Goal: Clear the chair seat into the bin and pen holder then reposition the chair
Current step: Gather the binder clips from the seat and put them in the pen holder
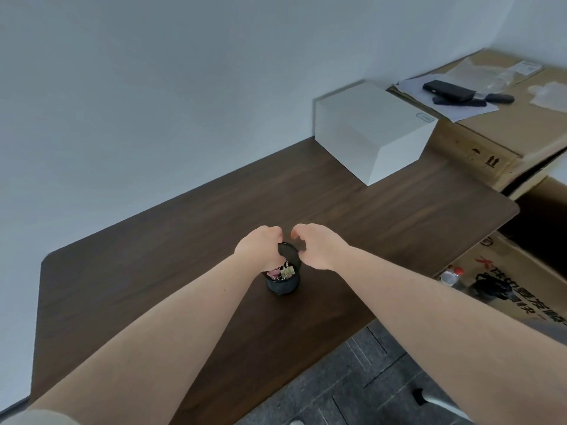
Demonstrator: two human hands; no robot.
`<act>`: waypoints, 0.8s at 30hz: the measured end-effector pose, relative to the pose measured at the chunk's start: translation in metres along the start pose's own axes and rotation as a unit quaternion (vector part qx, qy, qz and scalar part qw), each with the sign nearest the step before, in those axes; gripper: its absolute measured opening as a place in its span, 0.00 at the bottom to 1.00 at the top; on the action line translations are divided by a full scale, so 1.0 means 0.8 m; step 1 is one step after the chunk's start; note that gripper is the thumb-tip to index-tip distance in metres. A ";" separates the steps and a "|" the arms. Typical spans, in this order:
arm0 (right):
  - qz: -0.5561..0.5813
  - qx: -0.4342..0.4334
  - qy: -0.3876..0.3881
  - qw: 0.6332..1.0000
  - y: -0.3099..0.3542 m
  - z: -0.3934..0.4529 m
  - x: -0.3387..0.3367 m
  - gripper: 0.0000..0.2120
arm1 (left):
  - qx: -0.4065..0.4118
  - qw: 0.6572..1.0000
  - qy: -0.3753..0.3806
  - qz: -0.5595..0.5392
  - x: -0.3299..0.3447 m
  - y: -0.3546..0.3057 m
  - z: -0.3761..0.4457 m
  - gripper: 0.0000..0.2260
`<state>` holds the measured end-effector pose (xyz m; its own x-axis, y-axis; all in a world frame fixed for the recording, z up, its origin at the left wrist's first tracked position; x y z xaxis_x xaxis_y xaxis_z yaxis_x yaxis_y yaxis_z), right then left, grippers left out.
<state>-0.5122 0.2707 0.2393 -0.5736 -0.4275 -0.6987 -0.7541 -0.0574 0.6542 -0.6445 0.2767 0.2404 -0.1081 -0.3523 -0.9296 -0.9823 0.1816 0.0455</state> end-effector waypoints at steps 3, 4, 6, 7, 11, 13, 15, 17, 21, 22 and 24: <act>-0.002 -0.012 -0.039 0.999 -0.014 -0.018 -0.023 0.20 | 0.025 1.000 -0.002 0.017 -0.011 -0.026 0.005 0.17; -0.001 -0.009 -0.054 0.999 -0.027 -0.029 -0.033 0.20 | 0.040 0.999 -0.004 0.025 -0.016 -0.044 0.008 0.17; 0.002 0.002 -0.072 0.997 -0.050 -0.045 -0.051 0.20 | 0.065 0.997 -0.008 0.035 -0.025 -0.077 0.012 0.18; 0.007 0.011 -0.079 0.997 -0.064 -0.055 -0.061 0.20 | 0.078 0.996 -0.009 0.041 -0.029 -0.095 0.015 0.19; 0.028 0.066 -0.113 0.991 -0.132 -0.103 -0.100 0.21 | 0.126 0.989 -0.013 0.073 -0.043 -0.180 0.026 0.19; 0.031 0.102 -0.133 0.985 -0.174 -0.133 -0.118 0.22 | 0.159 0.983 -0.013 0.092 -0.046 -0.230 0.033 0.19; 0.037 0.147 -0.153 0.977 -0.224 -0.169 -0.135 0.22 | 0.197 0.974 -0.005 0.112 -0.045 -0.287 0.038 0.20; 0.046 0.191 -0.167 0.966 -0.278 -0.212 -0.148 0.22 | 0.239 0.962 0.009 0.132 -0.039 -0.350 0.040 0.20; 0.080 0.274 -0.197 0.938 -0.388 -0.313 -0.157 0.21 | 0.323 0.930 0.033 0.169 -0.013 -0.485 0.035 0.20; 0.089 0.296 -0.205 0.929 -0.413 -0.340 -0.156 0.20 | 0.343 0.921 0.038 0.180 -0.003 -0.519 0.031 0.21; 0.110 0.339 -0.223 0.907 -0.461 -0.393 -0.150 0.19 | 0.381 0.901 0.047 0.201 0.020 -0.585 0.021 0.21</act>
<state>-0.0643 0.0598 0.1729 -0.6923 0.0555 -0.7194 -0.5418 0.6186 0.5691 -0.1843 0.2015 0.1979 -0.4789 -0.1870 -0.8577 -0.4745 0.8772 0.0736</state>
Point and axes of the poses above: each hand's wrist, its own z-axis towards the middle knuckle, its own x-axis out of the palm, y = z × x, the point moved 3 cm from there along z, towards the middle knuckle, and after that the axes turned 15 degrees about z, right-handed, at the moved point
